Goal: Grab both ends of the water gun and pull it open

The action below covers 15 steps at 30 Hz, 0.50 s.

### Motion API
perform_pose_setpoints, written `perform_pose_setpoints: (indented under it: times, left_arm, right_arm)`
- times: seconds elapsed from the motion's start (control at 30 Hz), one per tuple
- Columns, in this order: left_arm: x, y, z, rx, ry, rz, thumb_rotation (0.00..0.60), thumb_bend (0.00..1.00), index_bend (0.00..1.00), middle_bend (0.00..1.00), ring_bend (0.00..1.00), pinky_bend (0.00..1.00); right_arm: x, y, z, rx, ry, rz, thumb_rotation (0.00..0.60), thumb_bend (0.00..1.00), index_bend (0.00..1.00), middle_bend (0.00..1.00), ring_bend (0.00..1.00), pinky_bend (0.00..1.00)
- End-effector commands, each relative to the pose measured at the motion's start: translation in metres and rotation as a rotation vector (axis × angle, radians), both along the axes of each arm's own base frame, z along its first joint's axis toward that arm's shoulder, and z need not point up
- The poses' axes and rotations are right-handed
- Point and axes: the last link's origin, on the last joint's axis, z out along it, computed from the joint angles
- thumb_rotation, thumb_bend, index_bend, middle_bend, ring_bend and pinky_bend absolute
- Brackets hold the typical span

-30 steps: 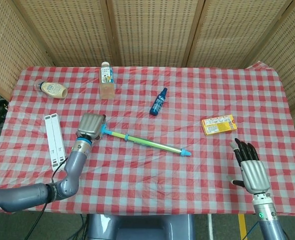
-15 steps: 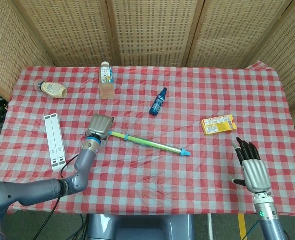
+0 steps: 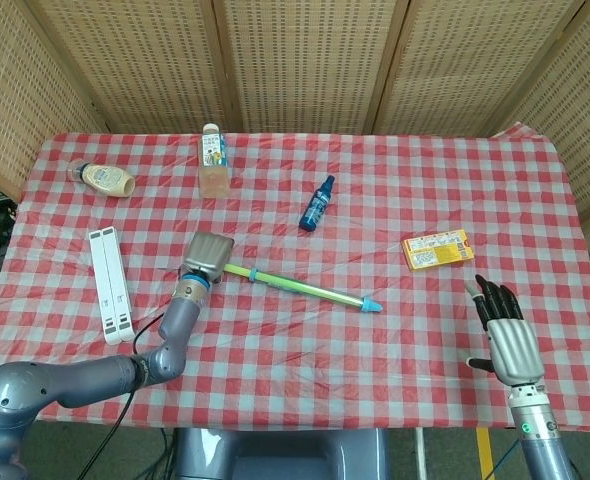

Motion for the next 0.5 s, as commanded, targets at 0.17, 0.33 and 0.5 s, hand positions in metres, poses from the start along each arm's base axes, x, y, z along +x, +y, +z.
perform_pose_setpoints:
  times: [0.17, 0.33, 0.5]
  left_arm:
    - [-0.0042, 0.0019, -0.0057, -0.008, 0.004, 0.015, 0.600, 0.31, 0.44, 0.92, 0.83, 0.72]
    - [-0.0098, 0.0014, -0.0108, -0.013, 0.015, 0.028, 0.600, 0.32, 0.51, 0.92, 0.83, 0.72]
    - [-0.0050, 0.0005, -0.0070, 0.009, -0.015, 0.020, 0.600, 0.45, 0.73, 0.92, 0.83, 0.72]
  right_arm:
    - [-0.0001, 0.0002, -0.0004, 0.002, -0.006, -0.001, 0.600, 0.15, 0.00, 0.00, 0.00, 0.00]
    - [0.0009, 0.0005, 0.0000, 0.000, -0.011, 0.007, 0.600, 0.15, 0.00, 0.00, 0.00, 0.00]
    - [0.0021, 0.0013, 0.0006, -0.004, -0.016, 0.015, 0.600, 0.15, 0.00, 0.00, 0.00, 0.00]
